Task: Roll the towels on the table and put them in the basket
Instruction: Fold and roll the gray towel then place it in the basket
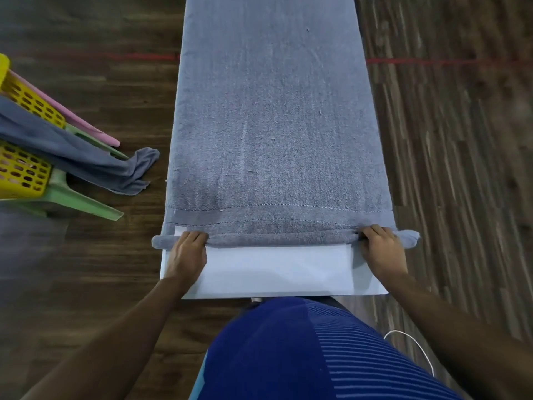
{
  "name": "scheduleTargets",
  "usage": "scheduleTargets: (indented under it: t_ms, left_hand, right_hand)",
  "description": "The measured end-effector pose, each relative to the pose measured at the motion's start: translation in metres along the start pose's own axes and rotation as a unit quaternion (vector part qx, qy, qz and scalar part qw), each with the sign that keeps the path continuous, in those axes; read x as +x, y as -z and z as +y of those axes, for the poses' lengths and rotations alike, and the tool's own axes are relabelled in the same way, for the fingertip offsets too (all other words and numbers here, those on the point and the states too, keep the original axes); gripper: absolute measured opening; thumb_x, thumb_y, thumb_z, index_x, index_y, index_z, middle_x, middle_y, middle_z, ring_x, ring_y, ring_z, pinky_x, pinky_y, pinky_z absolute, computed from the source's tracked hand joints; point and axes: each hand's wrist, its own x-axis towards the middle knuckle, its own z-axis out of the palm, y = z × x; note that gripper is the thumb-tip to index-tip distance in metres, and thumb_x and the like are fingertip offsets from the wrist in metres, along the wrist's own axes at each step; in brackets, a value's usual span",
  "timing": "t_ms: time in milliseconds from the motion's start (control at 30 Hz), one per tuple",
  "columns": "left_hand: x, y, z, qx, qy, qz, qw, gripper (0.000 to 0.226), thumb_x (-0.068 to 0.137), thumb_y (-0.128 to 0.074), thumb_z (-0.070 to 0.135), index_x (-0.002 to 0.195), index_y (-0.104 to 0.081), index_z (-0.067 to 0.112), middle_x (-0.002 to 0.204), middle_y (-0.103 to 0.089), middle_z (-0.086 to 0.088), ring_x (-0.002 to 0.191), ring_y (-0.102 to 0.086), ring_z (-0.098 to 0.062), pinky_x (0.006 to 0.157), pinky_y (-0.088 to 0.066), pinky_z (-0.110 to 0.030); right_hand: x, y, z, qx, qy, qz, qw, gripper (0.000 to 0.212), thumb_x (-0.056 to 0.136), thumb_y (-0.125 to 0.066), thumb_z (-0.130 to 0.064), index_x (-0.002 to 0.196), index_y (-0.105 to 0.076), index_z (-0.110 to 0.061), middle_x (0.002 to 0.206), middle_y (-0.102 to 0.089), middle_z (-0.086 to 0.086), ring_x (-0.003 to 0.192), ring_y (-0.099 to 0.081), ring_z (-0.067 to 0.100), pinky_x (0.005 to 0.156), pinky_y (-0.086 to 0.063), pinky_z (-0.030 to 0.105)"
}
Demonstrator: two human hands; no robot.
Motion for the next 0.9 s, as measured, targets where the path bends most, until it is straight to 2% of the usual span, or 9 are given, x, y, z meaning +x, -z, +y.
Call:
scheduleTargets:
  t_ms: [133,233,300,367,500,567,633,767,900]
  left_hand:
    - [-0.005,0.009,0.001,0.013,-0.013,-0.04,0.999,0.015,0.083,-0.052,0.01,0.09,-0.064,0.009,0.086,-0.067,-0.01,0.079,-0.058,-0.031,0.072,-0.05,-0.043]
    - [-0.01,0.013,0.0,0.047,-0.026,-0.08,0.995,0.033,0.084,-0.034,0.028,0.089,-0.063,0.013,0.082,-0.068,-0.006,0.076,-0.062,-0.03,0.074,-0.048,-0.042]
    - [-0.007,0.011,-0.002,0.054,-0.017,-0.079,0.995,0.04,0.084,-0.029,0.032,0.09,-0.063,0.014,0.081,-0.069,-0.007,0.076,-0.064,-0.031,0.077,-0.046,-0.043]
    - [-0.002,0.009,-0.003,0.066,0.002,-0.052,0.996,0.037,0.084,-0.029,0.03,0.091,-0.061,0.014,0.084,-0.066,-0.007,0.079,-0.061,-0.031,0.078,-0.043,-0.044]
    - [-0.001,0.004,0.004,0.081,0.032,0.068,0.994,0.024,0.083,-0.05,0.013,0.105,-0.061,0.01,0.104,-0.058,-0.01,0.097,-0.052,-0.031,0.09,-0.035,-0.044]
    - [-0.006,-0.001,0.011,0.068,-0.031,0.067,0.995,0.03,0.08,-0.049,0.01,0.107,-0.061,0.008,0.106,-0.058,-0.011,0.097,-0.053,-0.031,0.09,-0.036,-0.044]
    - [-0.011,-0.009,0.015,0.075,-0.079,0.03,0.994,0.037,0.076,-0.046,0.013,0.109,-0.062,0.009,0.106,-0.059,-0.009,0.096,-0.055,-0.03,0.087,-0.039,-0.042]
    - [-0.01,-0.011,0.016,0.05,-0.026,-0.009,0.998,0.043,0.073,-0.068,0.0,0.116,-0.062,0.005,0.11,-0.062,-0.011,0.099,-0.057,-0.031,0.081,-0.049,-0.044]
    - [0.002,0.0,0.019,0.032,-0.007,-0.022,0.999,0.028,0.074,-0.067,-0.003,0.101,-0.068,0.005,0.098,-0.067,-0.01,0.09,-0.061,-0.033,0.073,-0.051,-0.043]
  right_hand:
    - [0.012,0.015,0.008,0.005,0.024,-0.078,0.997,0.027,0.084,-0.059,-0.013,0.108,-0.071,-0.01,0.102,-0.07,0.013,0.095,-0.059,0.035,0.085,-0.049,0.044]
    - [0.014,0.02,0.013,-0.004,0.001,-0.152,0.988,0.038,0.088,-0.043,-0.032,0.114,-0.069,-0.02,0.114,-0.068,0.009,0.107,-0.059,0.031,0.092,-0.045,0.042]
    - [0.015,0.018,0.014,-0.024,-0.02,-0.167,0.985,0.034,0.091,-0.041,-0.033,0.11,-0.068,-0.023,0.118,-0.066,0.005,0.111,-0.056,0.027,0.093,-0.036,0.041]
    - [0.015,0.015,0.01,-0.03,-0.027,-0.109,0.993,0.02,0.091,-0.051,-0.026,0.105,-0.064,-0.021,0.113,-0.063,0.006,0.109,-0.052,0.029,0.09,-0.03,0.042]
    - [0.009,0.008,0.005,-0.007,0.022,0.068,0.997,0.015,0.082,-0.063,-0.006,0.097,-0.064,-0.007,0.094,-0.055,0.013,0.087,-0.053,0.036,0.072,-0.042,0.044]
    - [0.004,0.003,0.001,0.005,0.07,0.058,0.996,0.024,0.073,-0.067,0.003,0.095,-0.063,-0.004,0.092,-0.055,0.013,0.082,-0.054,0.036,0.065,-0.045,0.043]
    - [0.0,-0.002,-0.004,-0.004,0.11,0.032,0.993,0.038,0.065,-0.071,0.005,0.1,-0.062,-0.005,0.098,-0.058,0.013,0.084,-0.055,0.035,0.069,-0.047,0.043]
    - [-0.004,-0.006,-0.007,-0.004,0.093,0.011,0.996,0.043,0.07,-0.073,-0.003,0.112,-0.061,-0.007,0.113,-0.059,0.012,0.098,-0.055,0.034,0.083,-0.048,0.047]
    - [0.001,-0.006,-0.007,0.012,0.068,0.009,0.998,0.034,0.074,-0.072,-0.002,0.107,-0.065,-0.009,0.103,-0.061,0.009,0.093,-0.056,0.035,0.077,-0.049,0.048]
